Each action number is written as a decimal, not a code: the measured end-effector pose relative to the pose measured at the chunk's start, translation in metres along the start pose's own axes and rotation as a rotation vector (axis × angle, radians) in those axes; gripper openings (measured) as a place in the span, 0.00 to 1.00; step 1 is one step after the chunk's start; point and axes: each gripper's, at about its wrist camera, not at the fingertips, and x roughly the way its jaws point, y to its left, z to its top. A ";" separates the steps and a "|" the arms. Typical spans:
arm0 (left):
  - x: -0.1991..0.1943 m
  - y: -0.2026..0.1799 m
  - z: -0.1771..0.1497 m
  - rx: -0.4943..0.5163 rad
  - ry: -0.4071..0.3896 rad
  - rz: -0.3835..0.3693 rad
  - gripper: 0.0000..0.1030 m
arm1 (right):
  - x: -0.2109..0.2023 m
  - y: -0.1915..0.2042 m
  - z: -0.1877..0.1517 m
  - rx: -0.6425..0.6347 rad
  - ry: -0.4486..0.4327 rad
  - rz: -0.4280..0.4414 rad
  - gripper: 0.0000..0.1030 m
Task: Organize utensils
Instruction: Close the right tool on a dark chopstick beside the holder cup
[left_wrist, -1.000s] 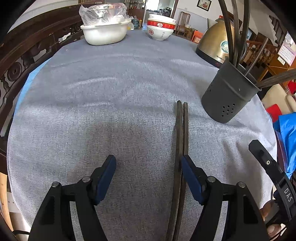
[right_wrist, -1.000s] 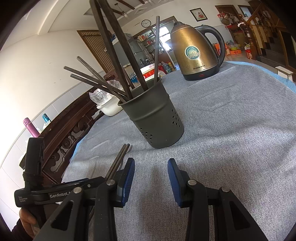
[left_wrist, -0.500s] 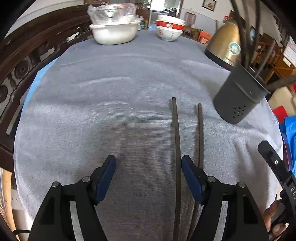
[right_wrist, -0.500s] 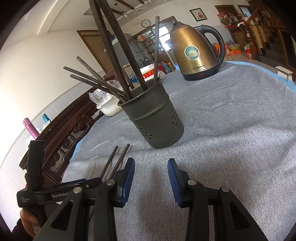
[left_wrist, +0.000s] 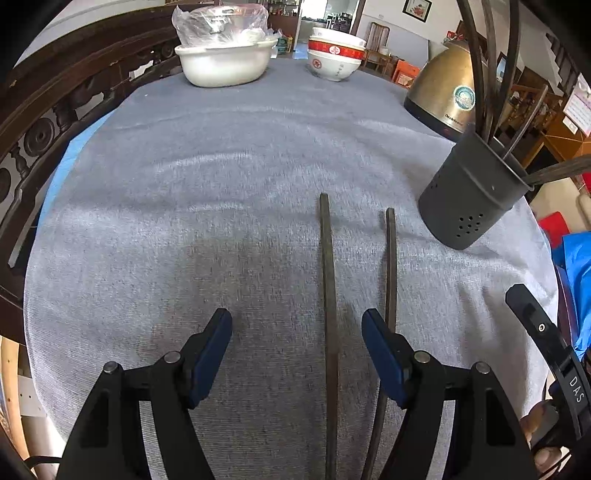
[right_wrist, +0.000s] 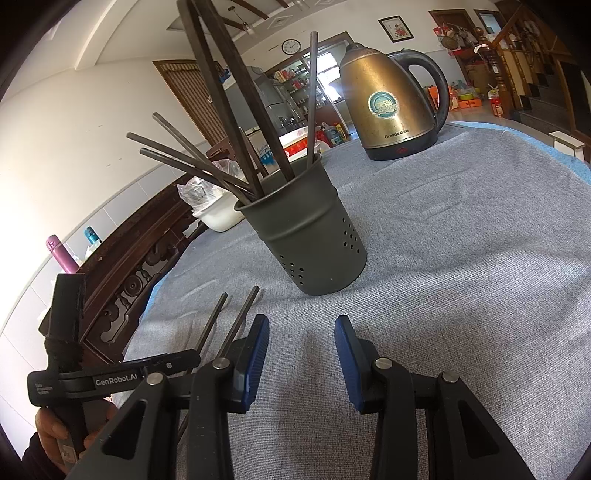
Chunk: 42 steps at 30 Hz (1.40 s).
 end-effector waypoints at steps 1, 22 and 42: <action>0.000 0.001 -0.001 -0.007 0.005 -0.005 0.69 | 0.000 0.000 0.000 0.000 0.001 -0.001 0.40; -0.012 0.047 -0.004 0.027 0.060 -0.203 0.28 | 0.008 0.009 -0.002 -0.012 0.046 -0.083 0.40; -0.049 0.090 -0.007 -0.050 -0.021 -0.150 0.34 | 0.099 0.089 0.006 -0.030 0.439 -0.156 0.19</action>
